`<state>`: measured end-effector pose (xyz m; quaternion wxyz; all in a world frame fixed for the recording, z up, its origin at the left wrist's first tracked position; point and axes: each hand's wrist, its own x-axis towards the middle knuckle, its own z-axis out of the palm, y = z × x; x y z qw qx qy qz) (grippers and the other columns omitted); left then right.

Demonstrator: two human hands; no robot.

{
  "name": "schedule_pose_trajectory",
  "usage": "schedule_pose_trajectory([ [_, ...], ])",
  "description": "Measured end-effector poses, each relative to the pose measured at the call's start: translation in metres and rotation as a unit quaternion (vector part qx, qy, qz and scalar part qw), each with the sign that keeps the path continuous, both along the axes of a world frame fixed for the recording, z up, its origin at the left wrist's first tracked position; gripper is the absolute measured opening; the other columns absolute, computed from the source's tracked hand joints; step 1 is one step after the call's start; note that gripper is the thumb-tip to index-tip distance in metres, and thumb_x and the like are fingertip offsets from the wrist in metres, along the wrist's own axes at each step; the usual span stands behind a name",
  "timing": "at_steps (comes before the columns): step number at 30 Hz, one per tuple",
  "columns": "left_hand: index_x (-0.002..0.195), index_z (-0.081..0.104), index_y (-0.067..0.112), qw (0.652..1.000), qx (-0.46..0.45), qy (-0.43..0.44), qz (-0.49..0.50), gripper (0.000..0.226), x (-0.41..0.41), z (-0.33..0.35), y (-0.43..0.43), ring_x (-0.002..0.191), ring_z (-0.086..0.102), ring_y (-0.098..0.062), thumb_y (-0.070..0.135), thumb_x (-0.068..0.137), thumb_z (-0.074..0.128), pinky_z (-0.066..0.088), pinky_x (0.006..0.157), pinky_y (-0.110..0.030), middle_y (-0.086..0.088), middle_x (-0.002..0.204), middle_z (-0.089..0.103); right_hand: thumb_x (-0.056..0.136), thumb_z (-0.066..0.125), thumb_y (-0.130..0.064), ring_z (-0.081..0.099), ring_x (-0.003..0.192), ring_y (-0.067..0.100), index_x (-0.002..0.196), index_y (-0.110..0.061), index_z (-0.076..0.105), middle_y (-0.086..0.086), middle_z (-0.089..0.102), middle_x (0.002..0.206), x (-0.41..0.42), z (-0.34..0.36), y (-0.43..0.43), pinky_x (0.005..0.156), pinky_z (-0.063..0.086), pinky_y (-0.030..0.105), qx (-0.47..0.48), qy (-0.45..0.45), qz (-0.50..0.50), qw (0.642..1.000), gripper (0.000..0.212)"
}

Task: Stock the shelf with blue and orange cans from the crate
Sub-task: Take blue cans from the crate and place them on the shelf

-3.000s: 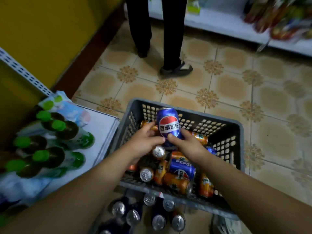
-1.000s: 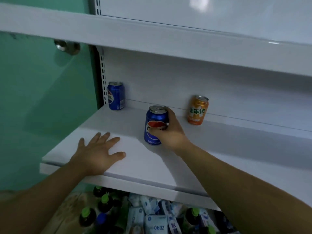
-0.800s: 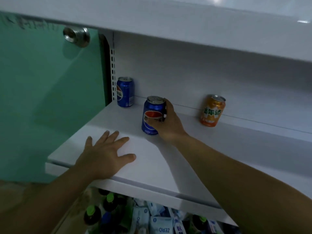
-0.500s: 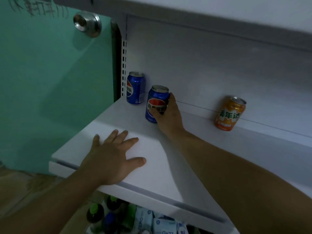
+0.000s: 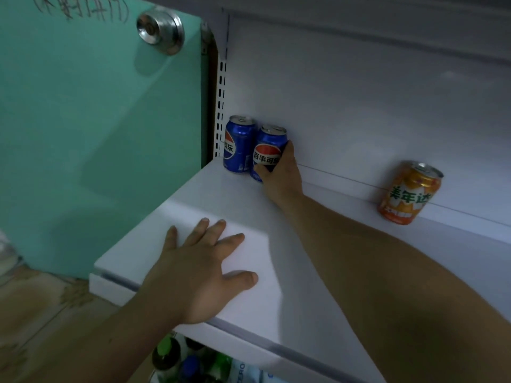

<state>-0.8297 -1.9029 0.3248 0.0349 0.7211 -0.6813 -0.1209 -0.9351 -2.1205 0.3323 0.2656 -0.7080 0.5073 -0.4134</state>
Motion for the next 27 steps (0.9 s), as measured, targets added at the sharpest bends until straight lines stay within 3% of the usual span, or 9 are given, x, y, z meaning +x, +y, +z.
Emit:
schedule_pose_trajectory([
  [9,0.149,0.005,0.045,1.000,-0.001,0.004,-0.003,0.080,0.004,0.000,-0.002,0.145,-0.015,-0.007,0.081,0.080,0.024,-0.009,0.117,-0.049,0.014,0.159,-0.009,0.087,0.067,-0.037,0.042,0.130,0.031,0.153,-0.014,0.009,0.013,0.029,0.148,0.000,0.009,0.014,0.098,0.040,0.036,0.045,0.046,-0.020,0.998,0.091],
  [17,0.147,0.019,0.044,0.999,0.024,0.026,0.028,0.077,0.001,0.013,-0.005,0.147,-0.001,-0.013,0.077,0.081,0.040,-0.004,0.116,-0.053,0.010,0.161,0.004,0.090,0.054,-0.055,0.033,0.139,0.031,0.153,-0.018,0.021,0.011,0.029,0.154,-0.120,0.063,0.094,0.108,0.032,0.036,0.046,0.289,-0.028,0.956,0.080],
  [21,0.145,0.032,0.034,0.989,0.009,0.143,0.028,0.090,-0.050,0.029,-0.008,0.139,0.031,-0.019,0.074,0.067,0.052,0.020,0.116,-0.047,0.005,0.155,0.030,0.086,0.058,-0.058,0.049,0.125,0.032,0.143,-0.019,0.036,0.011,0.048,0.140,-0.207,0.078,0.143,0.102,0.042,0.039,0.055,0.320,-0.093,0.941,0.073],
  [25,0.143,0.041,0.023,0.952,0.021,0.295,-0.079,0.077,-0.158,0.035,0.001,0.126,0.047,-0.021,0.050,0.076,0.070,0.043,0.105,-0.040,-0.003,0.146,0.042,0.091,0.052,-0.058,0.040,0.133,0.030,0.151,-0.019,0.023,0.010,0.035,0.151,-0.293,0.090,0.201,0.104,0.038,0.038,0.096,0.356,-0.173,0.913,0.077],
  [27,0.141,0.044,0.022,0.942,0.027,0.303,-0.143,0.072,-0.215,0.035,0.008,0.126,0.048,-0.021,0.044,0.078,0.071,0.044,0.103,-0.038,-0.003,0.145,0.044,0.091,0.051,-0.058,0.040,0.133,0.031,0.153,-0.017,0.022,0.011,0.034,0.153,-0.338,0.091,0.231,0.105,0.038,0.039,0.108,0.358,-0.215,0.902,0.079],
])
